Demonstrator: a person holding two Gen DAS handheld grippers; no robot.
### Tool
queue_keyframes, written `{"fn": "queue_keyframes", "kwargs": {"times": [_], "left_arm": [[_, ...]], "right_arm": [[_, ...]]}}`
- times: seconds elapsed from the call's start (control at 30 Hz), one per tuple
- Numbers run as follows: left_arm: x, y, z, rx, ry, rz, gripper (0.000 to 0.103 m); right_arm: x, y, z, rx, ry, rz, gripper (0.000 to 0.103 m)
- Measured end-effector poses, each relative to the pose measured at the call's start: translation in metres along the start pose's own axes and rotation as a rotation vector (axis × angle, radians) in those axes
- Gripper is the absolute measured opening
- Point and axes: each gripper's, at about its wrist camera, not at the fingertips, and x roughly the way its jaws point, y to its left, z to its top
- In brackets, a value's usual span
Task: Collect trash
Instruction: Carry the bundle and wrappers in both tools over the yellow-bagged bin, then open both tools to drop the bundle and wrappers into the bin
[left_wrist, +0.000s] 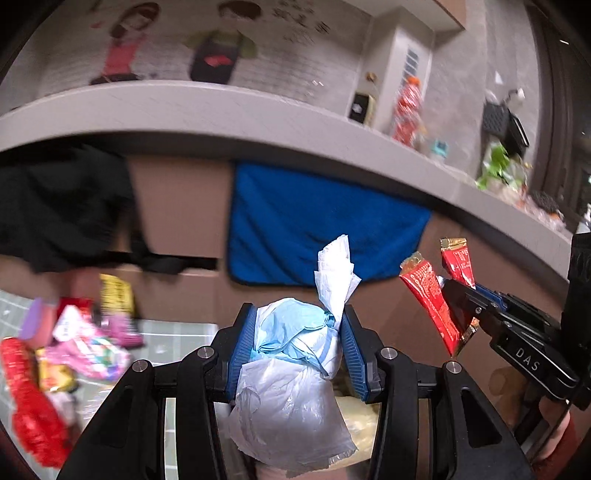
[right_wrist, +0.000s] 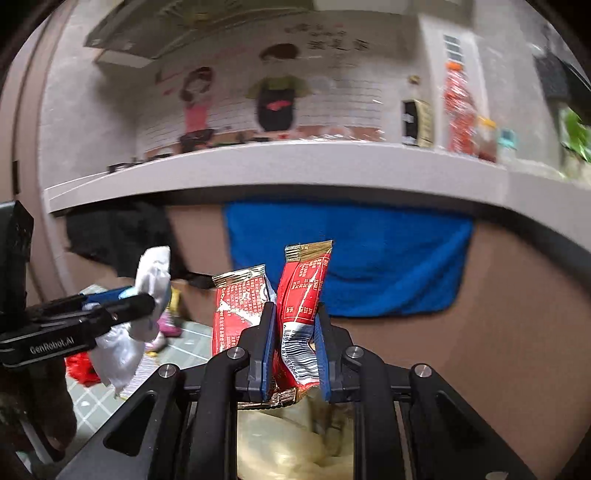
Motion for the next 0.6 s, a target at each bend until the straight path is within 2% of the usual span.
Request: {"fn": "queue_keyframes", "kwargs": {"times": [0.23,0.6], "left_arm": [[0.056,-0.024,-0.015,0.006,0.073,-0.027,0.046],[0.095,-0.008,-0.042,-0.028,0.171,-0.034,0.046]], "right_arm": [[0.023,-0.035,-0.024,0.074,0.062,-0.027,0.018],[0.057,-0.046,-0.050,0.110,0.134,-0.012,0.018]]}}
